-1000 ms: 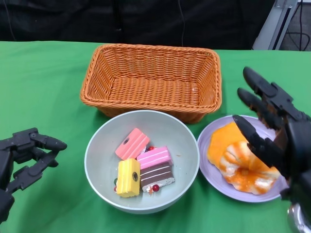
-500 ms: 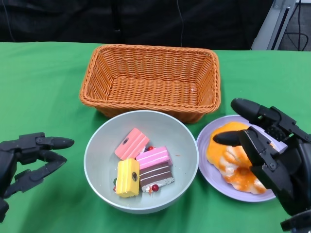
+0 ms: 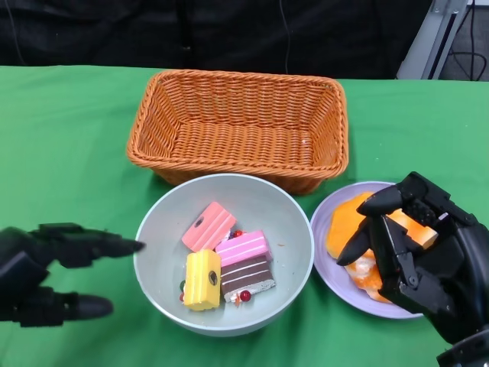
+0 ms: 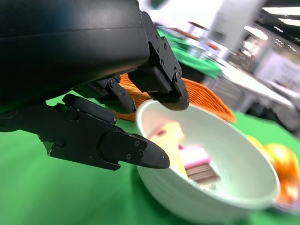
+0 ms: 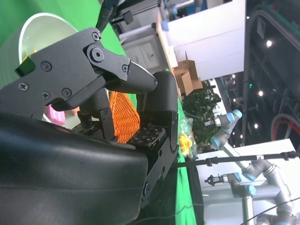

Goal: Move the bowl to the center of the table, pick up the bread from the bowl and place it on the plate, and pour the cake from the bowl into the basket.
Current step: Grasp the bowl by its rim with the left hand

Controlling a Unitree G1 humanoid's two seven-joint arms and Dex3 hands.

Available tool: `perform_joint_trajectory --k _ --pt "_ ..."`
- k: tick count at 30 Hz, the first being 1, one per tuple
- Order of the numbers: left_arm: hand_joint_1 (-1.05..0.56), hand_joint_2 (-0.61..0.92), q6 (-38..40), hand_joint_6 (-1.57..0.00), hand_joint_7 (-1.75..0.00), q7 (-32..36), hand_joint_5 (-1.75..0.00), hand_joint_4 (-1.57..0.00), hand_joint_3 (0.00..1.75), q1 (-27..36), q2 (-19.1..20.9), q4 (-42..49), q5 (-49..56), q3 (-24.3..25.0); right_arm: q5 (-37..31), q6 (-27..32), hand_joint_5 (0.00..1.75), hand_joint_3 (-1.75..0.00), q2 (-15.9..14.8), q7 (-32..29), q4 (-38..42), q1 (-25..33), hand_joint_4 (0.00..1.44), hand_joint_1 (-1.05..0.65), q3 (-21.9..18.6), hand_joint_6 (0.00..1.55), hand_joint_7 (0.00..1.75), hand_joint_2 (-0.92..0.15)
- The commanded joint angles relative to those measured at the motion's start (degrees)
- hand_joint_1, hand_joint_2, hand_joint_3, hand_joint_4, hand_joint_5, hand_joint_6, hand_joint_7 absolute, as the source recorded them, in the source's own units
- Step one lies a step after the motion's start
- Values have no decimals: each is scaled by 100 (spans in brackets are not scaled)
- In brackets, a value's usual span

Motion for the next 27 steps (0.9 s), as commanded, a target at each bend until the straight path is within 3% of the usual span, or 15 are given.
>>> perform_joint_trajectory --k 1,4,8,10,12,20,27 --pt "-54 92 -163 -67 -1 309 -6 -62 4 -48 165 -105 346 -53 -890 -899 161 -104 -179 -58 277 -91 69 -20 76 59 137 -55" --pt "-54 92 -174 -67 -1 500 -5 -63 3 -54 203 -96 482 -99 -1061 -1155 161 -103 -137 -51 412 -95 70 -19 83 58 138 -55" --pt "-52 91 -393 -73 -3 609 -7 -69 1 -293 315 86 738 -364 -2031 -2451 149 -87 -547 8 1123 -278 74 -23 133 71 125 -57" --pt "-52 91 -418 -74 -3 696 -6 -70 1 -318 349 129 778 -415 -2080 -2619 148 -85 -546 -23 1245 -301 75 -23 129 72 124 -58" --pt "-52 90 -501 -75 -3 834 -6 -72 1 -419 347 213 974 -486 -1983 -2901 153 -87 -513 -175 1505 -348 73 -19 -125 70 126 -59" --pt "-49 90 -548 -81 -3 1736 -6 -81 0 -694 325 460 1870 -673 -1884 -2889 156 -100 -529 -348 1331 68 71 -12 -515 68 131 -51" --pt "-45 89 -396 -86 -3 2650 -6 -88 0 -929 411 599 2641 -1010 -1710 -2968 158 -100 -503 -447 1339 30 70 -12 -763 65 134 -54"
